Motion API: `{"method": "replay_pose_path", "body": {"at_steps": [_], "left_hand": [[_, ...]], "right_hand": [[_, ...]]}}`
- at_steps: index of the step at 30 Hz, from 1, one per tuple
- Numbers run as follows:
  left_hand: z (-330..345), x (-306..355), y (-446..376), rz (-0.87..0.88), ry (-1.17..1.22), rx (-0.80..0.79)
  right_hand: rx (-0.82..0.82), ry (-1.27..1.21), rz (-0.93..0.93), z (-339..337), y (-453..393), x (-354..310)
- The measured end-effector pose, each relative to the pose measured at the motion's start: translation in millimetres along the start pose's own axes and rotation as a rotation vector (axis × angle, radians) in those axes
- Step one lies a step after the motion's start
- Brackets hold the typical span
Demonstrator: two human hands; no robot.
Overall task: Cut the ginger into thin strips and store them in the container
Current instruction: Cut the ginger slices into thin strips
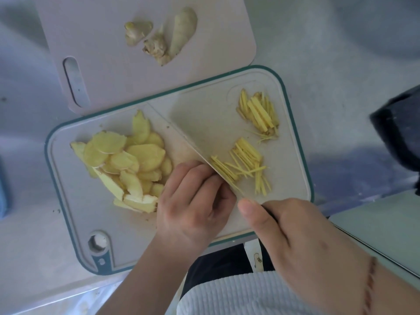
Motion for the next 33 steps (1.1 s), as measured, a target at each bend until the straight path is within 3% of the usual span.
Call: {"method": "replay_pose_path", "body": {"at_steps": [7,16,24,33], "left_hand": [[-1.3,0.8,-3.3,0.031,0.049,0.052],[-0.6,-0.2,-0.6,-0.015,0.049,0.03],[-2.8,-1.0,2.8,0.008,0.085,0.056],[-3.3,-1.9,3.1,0.017,0.029,0.035]], "right_hand": [[-0.01,-0.066,-0.149,-1.1,-34.2,-27.5],[-0.01,0.001,0.011,-1.2,6.2,5.7],[0.003,-0.063,-0.154,1.6,-28.7,-21.7],[0.004,-0.007,-0.036,0.2,5.3,2.9]]}}
Point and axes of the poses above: each hand's wrist, its own y-axis away from the middle knuckle, its own z-axis out of the palm, x = y × z, the point moved 2 cm from there along -y, towards the middle knuckle
